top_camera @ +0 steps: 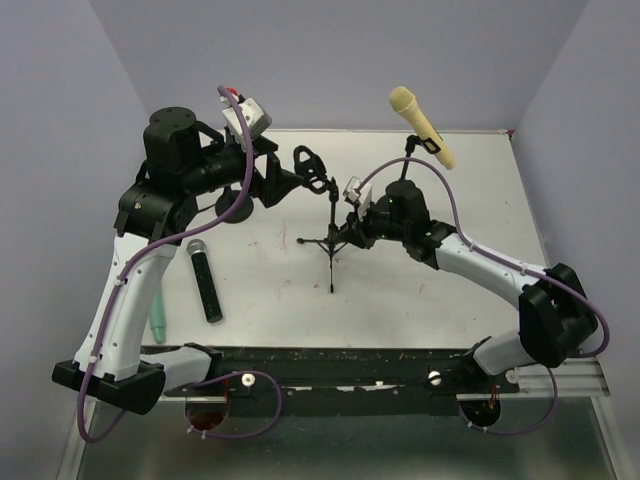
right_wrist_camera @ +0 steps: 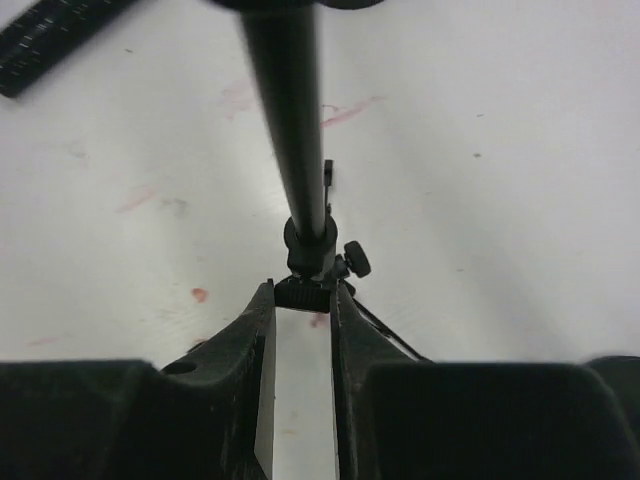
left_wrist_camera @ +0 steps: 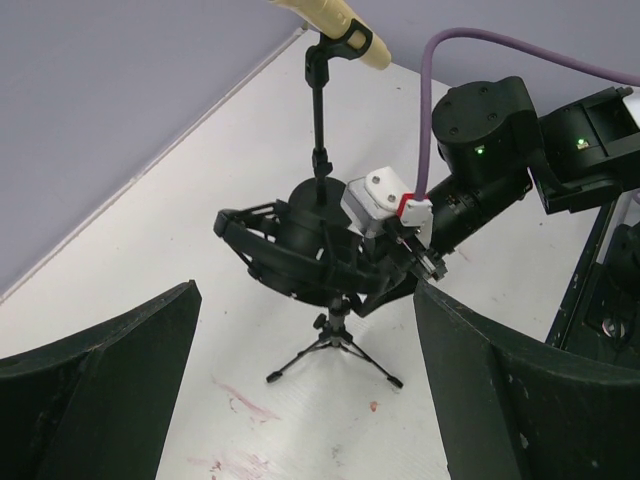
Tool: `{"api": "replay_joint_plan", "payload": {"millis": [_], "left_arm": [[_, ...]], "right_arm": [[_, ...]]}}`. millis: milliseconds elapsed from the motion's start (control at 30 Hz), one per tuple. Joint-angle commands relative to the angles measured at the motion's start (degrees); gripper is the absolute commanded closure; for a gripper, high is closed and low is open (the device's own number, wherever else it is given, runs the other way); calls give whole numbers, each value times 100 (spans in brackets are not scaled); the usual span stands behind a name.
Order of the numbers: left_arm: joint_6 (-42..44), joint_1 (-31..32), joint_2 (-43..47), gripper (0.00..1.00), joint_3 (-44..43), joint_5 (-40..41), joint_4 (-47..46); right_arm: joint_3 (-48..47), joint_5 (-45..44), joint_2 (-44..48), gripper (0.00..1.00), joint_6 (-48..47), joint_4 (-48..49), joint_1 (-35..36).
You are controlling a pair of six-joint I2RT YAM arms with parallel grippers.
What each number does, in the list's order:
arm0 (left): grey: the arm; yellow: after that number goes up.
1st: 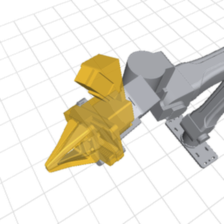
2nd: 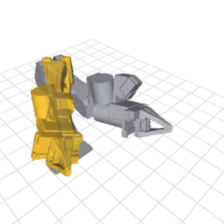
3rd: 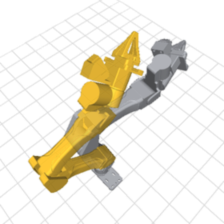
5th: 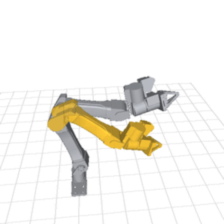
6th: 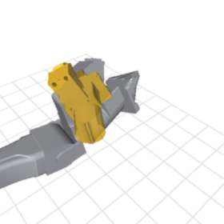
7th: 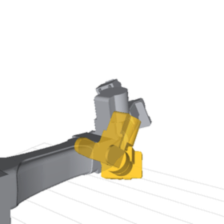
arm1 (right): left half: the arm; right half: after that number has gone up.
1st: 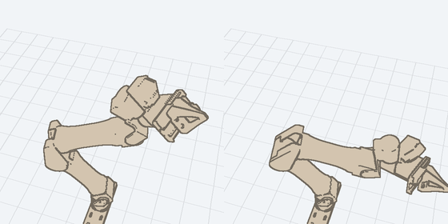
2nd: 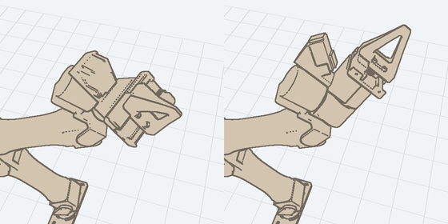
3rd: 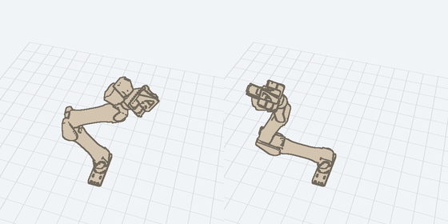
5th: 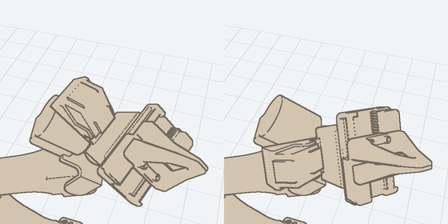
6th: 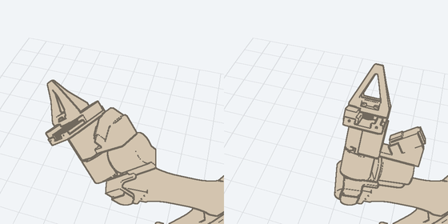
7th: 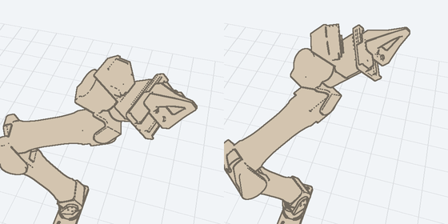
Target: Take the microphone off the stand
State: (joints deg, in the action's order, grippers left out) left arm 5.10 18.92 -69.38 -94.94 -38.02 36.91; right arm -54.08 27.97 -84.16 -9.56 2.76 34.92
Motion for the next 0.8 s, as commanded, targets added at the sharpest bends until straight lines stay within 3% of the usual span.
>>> {"api": "replay_joint_plan", "payload": {"millis": [0,300,467,567,633,667,700,733,767], "left_arm": [[-9,-2,39,5,-78,75,-69],[-9,-11,30,5,-113,84,-43],[-9,-2,39,5,-69,93,-43],[-9,-11,30,5,-43,84,-61],[-18,-11,4,5,-69,84,-78],[-27,-2,-5,5,-86,67,-78],[-27,-11,-22,5,-113,67,-78],[-36,-11,-40,5,-122,58,-78],[-44,-11,-49,5,-148,49,-87]], "right_arm": [[231,-1223,101,99,-2249,469,6],[1180,-1188,400,99,-4763,1727,454],[2329,-1311,541,99,-7020,2953,622],[3051,-1197,497,100,-7568,4238,630],[3193,-1127,584,99,-7561,4426,630],[3202,-1118,646,94,-7456,4347,630],[3159,-1144,716,81,-7333,4242,639],[3115,-1179,760,62,-7219,4128,648],[3036,-1249,822,51,-7096,3962,648]]}}
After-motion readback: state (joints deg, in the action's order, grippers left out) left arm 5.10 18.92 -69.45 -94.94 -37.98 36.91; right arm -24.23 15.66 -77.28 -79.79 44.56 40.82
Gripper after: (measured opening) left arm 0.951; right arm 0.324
